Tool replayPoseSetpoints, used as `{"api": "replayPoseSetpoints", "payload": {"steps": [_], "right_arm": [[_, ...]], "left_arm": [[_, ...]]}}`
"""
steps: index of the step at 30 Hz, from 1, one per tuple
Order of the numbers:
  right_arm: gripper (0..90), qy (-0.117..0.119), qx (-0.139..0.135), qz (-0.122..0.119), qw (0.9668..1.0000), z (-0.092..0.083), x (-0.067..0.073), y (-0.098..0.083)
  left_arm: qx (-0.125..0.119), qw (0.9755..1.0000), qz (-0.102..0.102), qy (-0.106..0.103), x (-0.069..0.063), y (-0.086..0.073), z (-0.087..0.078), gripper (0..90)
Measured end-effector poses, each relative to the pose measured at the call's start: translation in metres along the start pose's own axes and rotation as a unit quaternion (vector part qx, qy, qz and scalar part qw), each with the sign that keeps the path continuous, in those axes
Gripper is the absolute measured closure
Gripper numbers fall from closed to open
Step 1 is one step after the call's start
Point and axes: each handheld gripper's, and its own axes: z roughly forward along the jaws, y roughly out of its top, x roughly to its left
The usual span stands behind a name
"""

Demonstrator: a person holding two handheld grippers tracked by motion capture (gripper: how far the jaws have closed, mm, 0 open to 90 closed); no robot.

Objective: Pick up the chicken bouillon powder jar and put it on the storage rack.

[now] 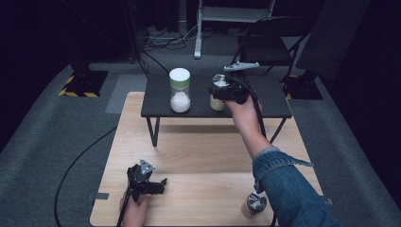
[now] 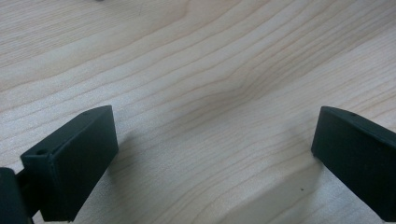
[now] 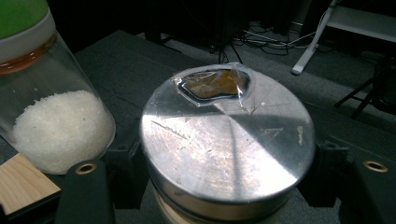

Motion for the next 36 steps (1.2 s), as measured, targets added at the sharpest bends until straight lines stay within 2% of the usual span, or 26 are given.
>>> {"api": "replayPoseSetpoints", "payload": {"steps": [3,5,8,12,27,36], "right_arm": [[30.0,0.003,-0.001,-0.001,1.0,0.001,-0.001,-0.001],[22.1,0.009,-0.008,0.002,0.9999,0.0,-0.004,-0.003],[16.1,0.018,-0.018,0.007,0.9997,-0.003,-0.006,-0.004],[10.0,0.025,-0.016,0.004,0.9996,-0.008,-0.006,-0.005],[7.2,0.025,-0.033,-0.011,0.9991,-0.037,-0.008,-0.03],[6.9,0.025,-0.045,-0.005,0.9987,-0.056,-0.017,-0.048]], "left_arm": [[0.0,1.0,0.0,0.0,0.0,0.0,0.0,0.3],[0.0,1.0,0.0,0.0,0.0,0.0,0.0,0.4],[0.0,1.0,0.0,0.0,0.0,0.0,0.0,0.4],[0.0,1.0,0.0,0.0,0.0,0.0,0.0,0.3],[0.0,1.0,0.0,0.0,0.0,0.0,0.0,0.3],[0.0,1.0,0.001,0.0,0.0,0.0,0.0,0.3]]}}
